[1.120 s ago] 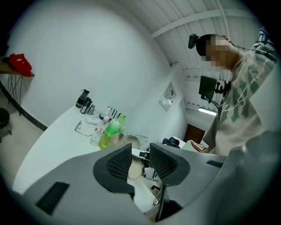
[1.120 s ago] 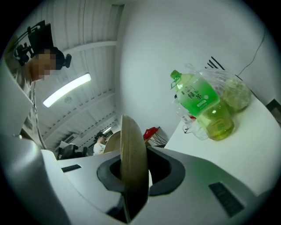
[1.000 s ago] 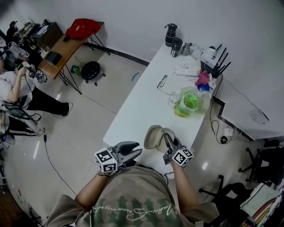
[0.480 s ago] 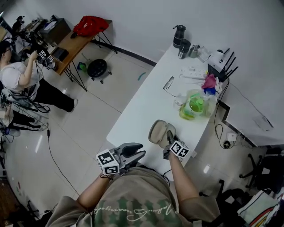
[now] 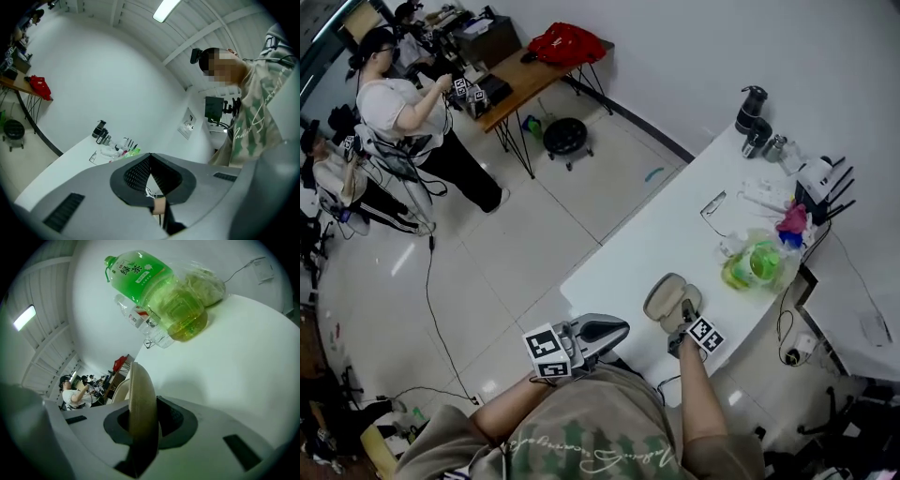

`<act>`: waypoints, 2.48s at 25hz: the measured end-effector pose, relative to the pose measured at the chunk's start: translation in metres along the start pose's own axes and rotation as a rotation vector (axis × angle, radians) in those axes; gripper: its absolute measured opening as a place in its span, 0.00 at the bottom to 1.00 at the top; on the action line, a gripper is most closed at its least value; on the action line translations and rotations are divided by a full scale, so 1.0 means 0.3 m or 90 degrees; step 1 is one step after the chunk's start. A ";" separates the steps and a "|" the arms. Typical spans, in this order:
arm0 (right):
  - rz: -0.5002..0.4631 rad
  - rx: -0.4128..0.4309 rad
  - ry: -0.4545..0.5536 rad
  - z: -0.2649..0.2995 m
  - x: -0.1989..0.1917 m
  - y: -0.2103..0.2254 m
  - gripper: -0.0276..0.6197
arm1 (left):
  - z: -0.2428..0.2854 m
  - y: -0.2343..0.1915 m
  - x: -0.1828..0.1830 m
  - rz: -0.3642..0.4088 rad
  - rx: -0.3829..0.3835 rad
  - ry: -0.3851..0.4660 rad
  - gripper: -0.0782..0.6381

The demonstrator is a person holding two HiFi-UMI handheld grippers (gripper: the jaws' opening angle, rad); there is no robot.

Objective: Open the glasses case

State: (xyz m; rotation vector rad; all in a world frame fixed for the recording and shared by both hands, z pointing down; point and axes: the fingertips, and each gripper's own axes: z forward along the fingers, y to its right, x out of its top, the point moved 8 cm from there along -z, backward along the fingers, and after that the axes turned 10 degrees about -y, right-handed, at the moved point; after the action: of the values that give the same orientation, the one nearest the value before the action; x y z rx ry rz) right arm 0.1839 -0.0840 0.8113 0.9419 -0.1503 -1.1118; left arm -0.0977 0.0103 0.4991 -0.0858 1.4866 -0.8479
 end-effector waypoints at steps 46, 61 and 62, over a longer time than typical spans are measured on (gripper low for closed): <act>-0.240 0.143 0.196 -0.547 -0.108 -0.595 0.13 | 0.118 -0.212 -0.039 -0.024 -0.158 -0.128 0.12; -0.275 0.040 0.221 -0.568 -0.289 -0.817 0.06 | 0.062 -0.279 -0.083 -0.054 -0.261 -0.198 0.12; -0.273 0.037 0.220 -0.563 -0.301 -0.817 0.06 | 0.055 -0.276 -0.086 -0.052 -0.265 -0.196 0.12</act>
State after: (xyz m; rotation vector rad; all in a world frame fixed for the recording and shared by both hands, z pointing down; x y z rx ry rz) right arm 0.0614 0.0575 0.5630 1.2384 0.3166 -1.3178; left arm -0.1159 -0.0424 0.5677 -0.5649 1.3514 -0.5476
